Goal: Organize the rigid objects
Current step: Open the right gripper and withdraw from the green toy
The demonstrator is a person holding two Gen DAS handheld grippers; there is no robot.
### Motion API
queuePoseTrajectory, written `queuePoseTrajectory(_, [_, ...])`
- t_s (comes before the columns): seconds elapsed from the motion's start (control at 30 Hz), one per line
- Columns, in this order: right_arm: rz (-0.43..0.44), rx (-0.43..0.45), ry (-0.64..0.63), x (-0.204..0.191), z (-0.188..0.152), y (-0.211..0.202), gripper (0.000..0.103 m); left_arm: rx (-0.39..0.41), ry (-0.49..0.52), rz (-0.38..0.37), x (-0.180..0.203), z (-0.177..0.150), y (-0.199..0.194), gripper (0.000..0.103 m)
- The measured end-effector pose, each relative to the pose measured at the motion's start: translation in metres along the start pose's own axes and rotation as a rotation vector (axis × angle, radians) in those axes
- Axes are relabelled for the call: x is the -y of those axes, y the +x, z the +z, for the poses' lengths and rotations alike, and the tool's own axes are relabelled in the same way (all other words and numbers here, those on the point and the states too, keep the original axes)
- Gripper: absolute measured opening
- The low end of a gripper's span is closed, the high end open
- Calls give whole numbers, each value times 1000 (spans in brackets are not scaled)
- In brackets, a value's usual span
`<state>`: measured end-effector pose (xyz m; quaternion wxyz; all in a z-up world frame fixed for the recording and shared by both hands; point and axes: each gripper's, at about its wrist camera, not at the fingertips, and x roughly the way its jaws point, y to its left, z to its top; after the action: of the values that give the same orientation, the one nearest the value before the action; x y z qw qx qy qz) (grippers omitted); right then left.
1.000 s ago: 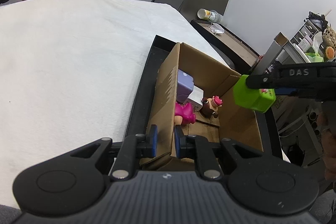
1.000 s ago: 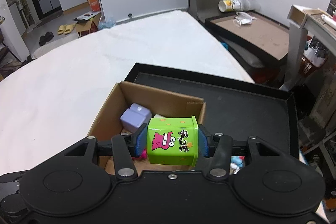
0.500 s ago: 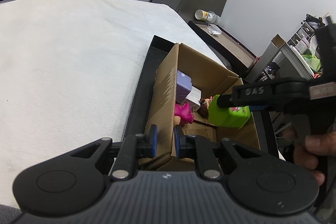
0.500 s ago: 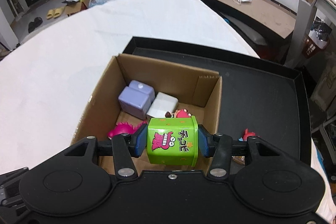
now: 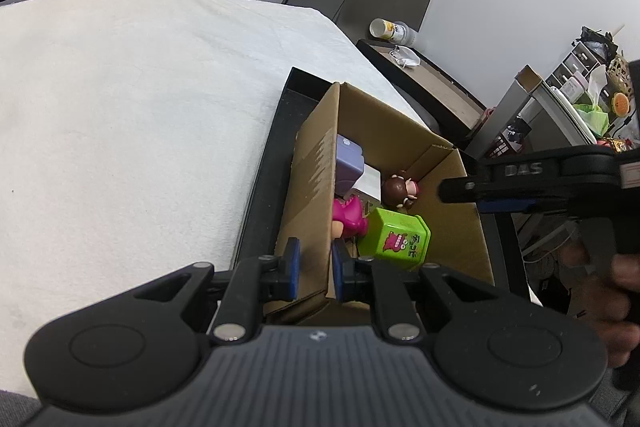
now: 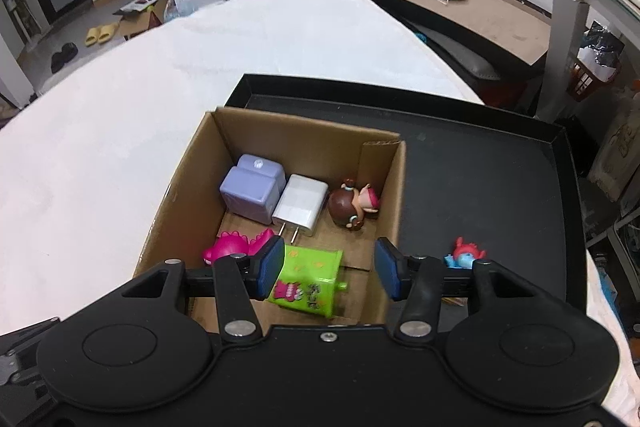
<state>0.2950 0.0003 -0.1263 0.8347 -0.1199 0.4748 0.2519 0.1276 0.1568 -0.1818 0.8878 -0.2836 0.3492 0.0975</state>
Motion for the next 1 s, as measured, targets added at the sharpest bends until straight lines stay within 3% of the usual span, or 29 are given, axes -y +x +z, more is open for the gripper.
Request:
queuePoseTrajectory(0.27, [-2,19,20,29,-3,-15,53,-1,10,11,2,-1,0,15])
queuePoseTrajectory(0.4, [-5,36,24,40,-6,-21,62,-3,16,19,4,-1,1,15])
queuePoseTrajectory(1.0, [5,31,89,89,-28,-17,62,-7,52,63,14,-2,2,15])
